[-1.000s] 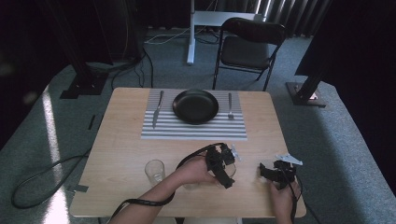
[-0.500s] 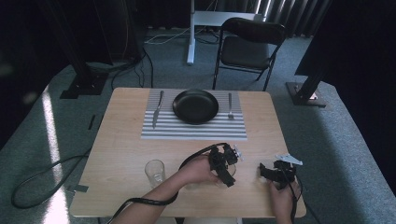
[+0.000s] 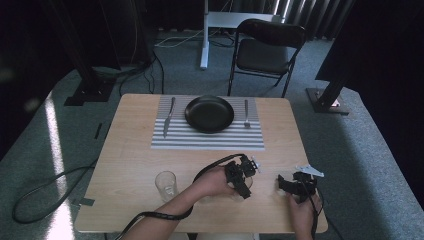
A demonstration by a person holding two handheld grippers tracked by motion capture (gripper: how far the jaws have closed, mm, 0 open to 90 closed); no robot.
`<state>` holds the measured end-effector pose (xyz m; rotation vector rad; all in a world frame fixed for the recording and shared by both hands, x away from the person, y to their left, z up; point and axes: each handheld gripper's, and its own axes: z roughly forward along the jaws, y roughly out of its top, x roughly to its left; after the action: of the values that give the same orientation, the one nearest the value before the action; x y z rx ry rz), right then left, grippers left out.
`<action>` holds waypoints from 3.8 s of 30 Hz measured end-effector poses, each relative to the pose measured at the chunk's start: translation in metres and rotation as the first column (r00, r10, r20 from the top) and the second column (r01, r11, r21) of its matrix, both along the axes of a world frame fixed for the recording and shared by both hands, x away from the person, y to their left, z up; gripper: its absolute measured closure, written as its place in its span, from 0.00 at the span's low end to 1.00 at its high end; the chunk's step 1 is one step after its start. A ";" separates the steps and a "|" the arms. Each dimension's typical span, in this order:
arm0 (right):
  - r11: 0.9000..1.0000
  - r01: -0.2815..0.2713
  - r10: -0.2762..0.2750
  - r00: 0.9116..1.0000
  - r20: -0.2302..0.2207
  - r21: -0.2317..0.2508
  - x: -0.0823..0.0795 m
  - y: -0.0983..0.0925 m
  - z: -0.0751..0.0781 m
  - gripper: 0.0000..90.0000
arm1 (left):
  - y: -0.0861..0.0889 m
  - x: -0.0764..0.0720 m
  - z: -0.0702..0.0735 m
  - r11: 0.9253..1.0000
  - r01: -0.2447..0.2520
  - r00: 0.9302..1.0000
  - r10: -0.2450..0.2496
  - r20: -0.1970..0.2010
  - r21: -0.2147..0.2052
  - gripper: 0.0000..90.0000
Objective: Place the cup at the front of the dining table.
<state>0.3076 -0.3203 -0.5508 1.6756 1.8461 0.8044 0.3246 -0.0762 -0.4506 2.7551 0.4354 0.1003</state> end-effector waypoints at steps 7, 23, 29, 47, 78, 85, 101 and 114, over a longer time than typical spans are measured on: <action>1.000 0.000 0.000 1.000 0.000 0.000 0.000 0.000 0.000 0.14 | -0.002 0.001 0.000 1.000 0.011 1.000 -0.011 -0.013 0.021 0.32; 1.000 0.000 0.000 1.000 0.000 -0.002 0.000 0.000 0.000 0.14 | 0.002 0.001 0.005 0.999 0.041 0.999 -0.041 0.030 -0.005 0.32; 1.000 -0.002 0.002 1.000 -0.001 -0.005 0.000 0.000 0.000 0.14 | 0.007 0.005 0.014 0.999 0.017 0.999 -0.016 0.036 -0.047 0.32; 1.000 0.000 0.000 1.000 0.001 -0.002 0.000 0.000 0.000 0.14 | 0.018 0.025 0.023 0.998 -0.038 0.999 0.040 0.029 -0.059 0.32; 1.000 0.000 0.000 1.000 0.000 -0.001 0.000 0.000 0.000 0.14 | 0.070 0.060 0.031 0.980 -0.193 0.980 0.194 0.042 -0.040 0.32; 1.000 0.000 0.000 1.000 0.000 -0.002 0.000 0.000 0.000 0.14 | 0.088 0.063 0.033 0.969 -0.238 0.970 0.240 0.034 -0.069 0.32; 1.000 -0.001 0.001 1.000 0.000 -0.003 0.000 0.000 0.000 0.14 | 0.133 0.062 0.037 0.952 -0.305 0.950 0.307 0.051 -0.033 0.32; 1.000 -0.001 0.001 1.000 0.000 -0.003 0.000 0.000 0.000 0.14 | 0.169 0.064 0.034 0.928 -0.372 0.927 0.372 0.051 -0.017 0.32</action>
<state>0.3075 -0.3205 -0.5508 1.6732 1.8473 0.8014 0.3884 0.0928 -0.4163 2.6205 0.9375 0.2636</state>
